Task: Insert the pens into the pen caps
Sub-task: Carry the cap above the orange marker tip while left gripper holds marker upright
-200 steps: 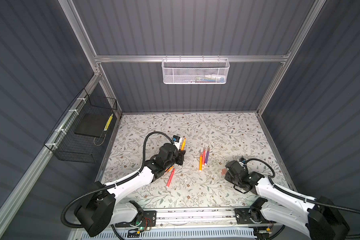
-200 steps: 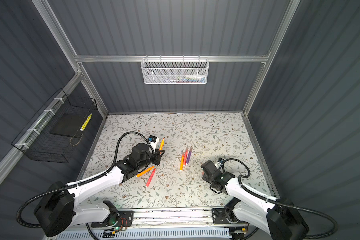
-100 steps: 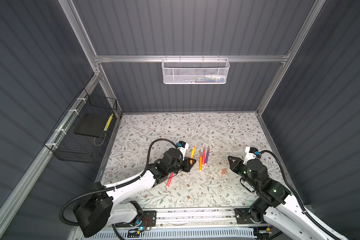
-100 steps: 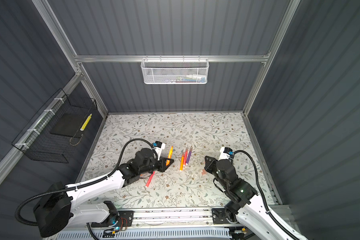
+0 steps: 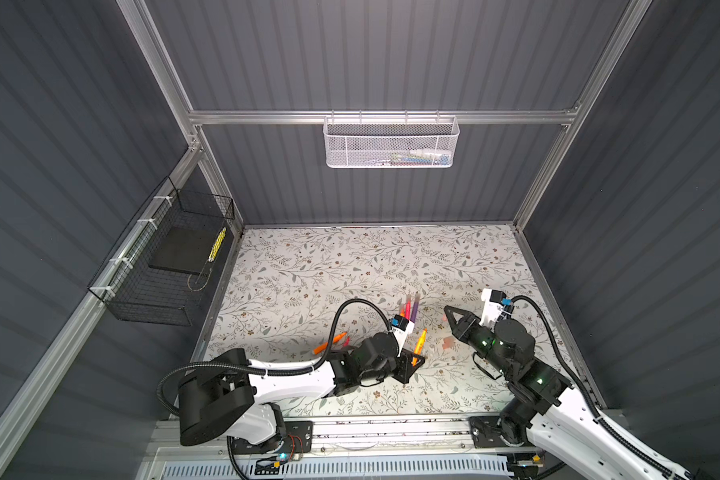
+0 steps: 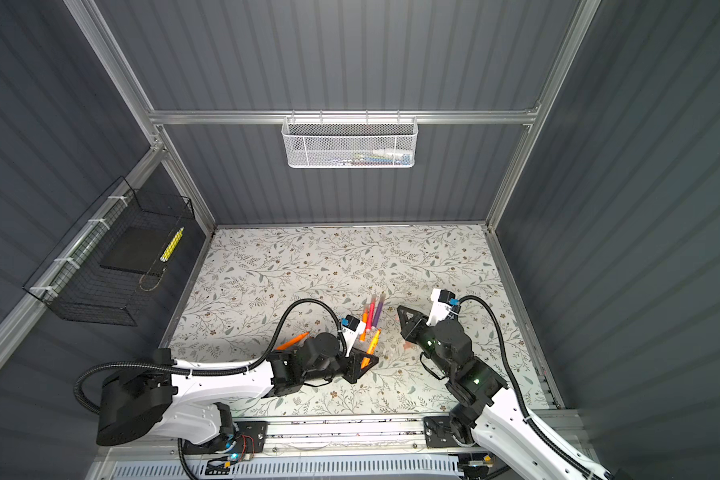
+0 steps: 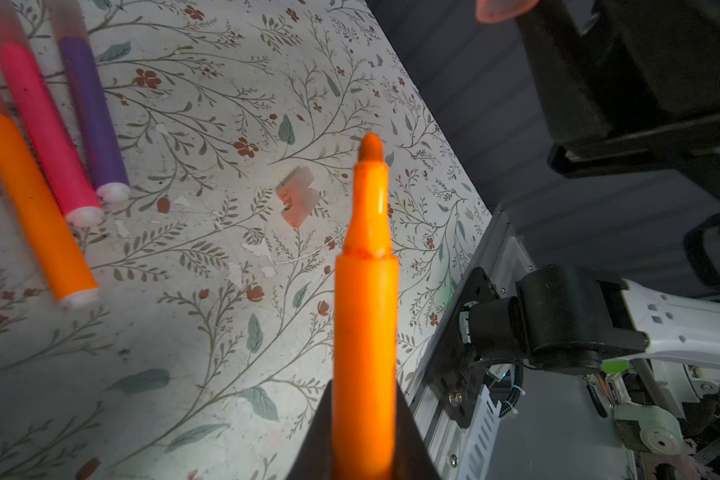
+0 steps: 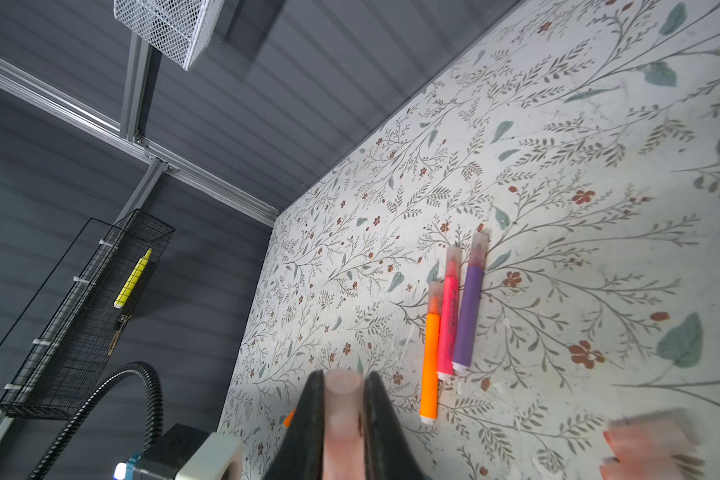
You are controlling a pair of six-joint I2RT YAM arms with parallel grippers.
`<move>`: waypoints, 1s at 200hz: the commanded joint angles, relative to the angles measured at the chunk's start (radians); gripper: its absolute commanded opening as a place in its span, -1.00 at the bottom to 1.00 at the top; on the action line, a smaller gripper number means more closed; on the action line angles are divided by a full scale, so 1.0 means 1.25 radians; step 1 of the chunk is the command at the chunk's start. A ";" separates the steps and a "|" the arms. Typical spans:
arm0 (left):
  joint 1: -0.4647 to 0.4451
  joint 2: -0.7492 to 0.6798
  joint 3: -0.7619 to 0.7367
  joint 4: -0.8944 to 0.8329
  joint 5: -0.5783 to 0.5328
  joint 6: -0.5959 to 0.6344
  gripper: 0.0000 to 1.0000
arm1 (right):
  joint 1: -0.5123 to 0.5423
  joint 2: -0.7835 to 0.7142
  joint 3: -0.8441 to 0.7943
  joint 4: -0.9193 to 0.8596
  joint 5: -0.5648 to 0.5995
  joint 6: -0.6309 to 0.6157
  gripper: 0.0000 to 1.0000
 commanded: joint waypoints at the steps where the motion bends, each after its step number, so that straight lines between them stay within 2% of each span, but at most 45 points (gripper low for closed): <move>1: -0.005 0.024 0.000 0.077 0.021 -0.016 -1.00 | 0.002 0.011 -0.014 0.085 -0.028 0.012 -1.00; 91: -0.005 0.098 0.021 0.130 0.038 -0.033 -1.00 | 0.006 0.104 -0.036 0.213 -0.096 0.056 -1.00; 200: -0.005 0.038 0.001 0.119 0.012 -0.027 -1.00 | 0.009 0.120 -0.053 0.209 -0.071 0.078 -1.00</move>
